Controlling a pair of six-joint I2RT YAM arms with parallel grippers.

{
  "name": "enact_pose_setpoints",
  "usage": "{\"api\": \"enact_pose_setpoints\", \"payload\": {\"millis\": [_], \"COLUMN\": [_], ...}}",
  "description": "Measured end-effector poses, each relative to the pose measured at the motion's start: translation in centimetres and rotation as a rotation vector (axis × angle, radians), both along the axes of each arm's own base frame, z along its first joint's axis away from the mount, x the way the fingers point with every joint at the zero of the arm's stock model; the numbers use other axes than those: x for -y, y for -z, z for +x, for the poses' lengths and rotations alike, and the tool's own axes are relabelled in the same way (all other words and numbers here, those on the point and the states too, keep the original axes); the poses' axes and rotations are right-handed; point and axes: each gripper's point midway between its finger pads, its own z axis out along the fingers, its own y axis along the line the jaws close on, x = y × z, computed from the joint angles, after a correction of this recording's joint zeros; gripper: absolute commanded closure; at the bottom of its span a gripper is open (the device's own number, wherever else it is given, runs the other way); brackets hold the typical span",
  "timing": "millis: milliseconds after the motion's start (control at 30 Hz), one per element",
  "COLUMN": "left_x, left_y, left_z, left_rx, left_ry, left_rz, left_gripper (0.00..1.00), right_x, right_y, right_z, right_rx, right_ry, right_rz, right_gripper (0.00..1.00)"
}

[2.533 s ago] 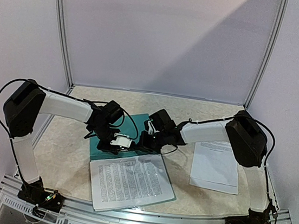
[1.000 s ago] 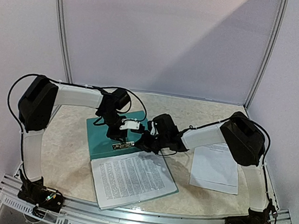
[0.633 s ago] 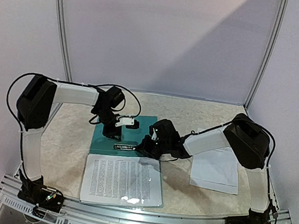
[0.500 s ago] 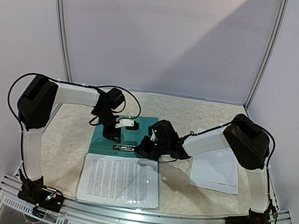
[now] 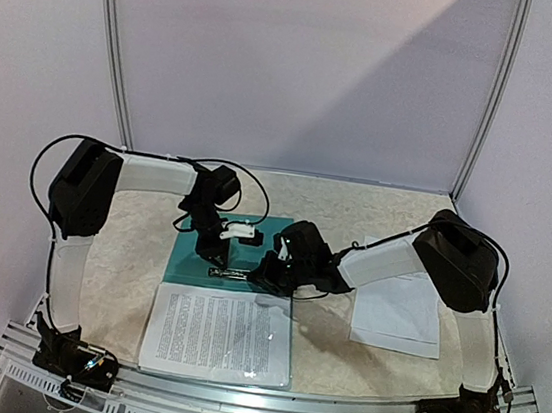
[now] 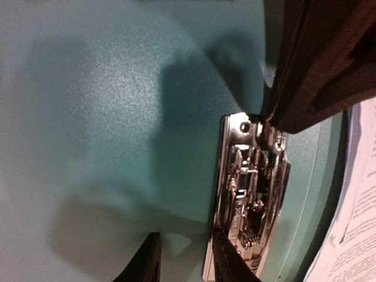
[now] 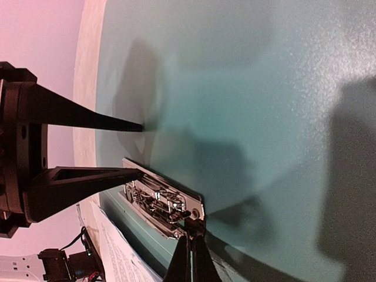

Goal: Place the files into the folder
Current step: Open the spring clip on the folder with some files.

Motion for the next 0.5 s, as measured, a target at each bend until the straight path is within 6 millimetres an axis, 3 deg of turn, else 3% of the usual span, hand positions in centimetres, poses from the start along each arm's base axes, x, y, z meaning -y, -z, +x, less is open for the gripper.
{"api": "enact_pose_setpoints", "payload": {"millis": [500], "left_x": [0.32], "left_y": [0.11], "left_z": [-0.19], "left_rx": [0.127], "left_ry": [0.117], "left_rz": [0.079], "left_gripper": [0.73], "right_x": [0.33], "right_y": [-0.05], "right_z": [0.77], "right_rx": [-0.022], "right_ry": [0.005], "right_rz": [0.024], "right_gripper": [1.0]}}
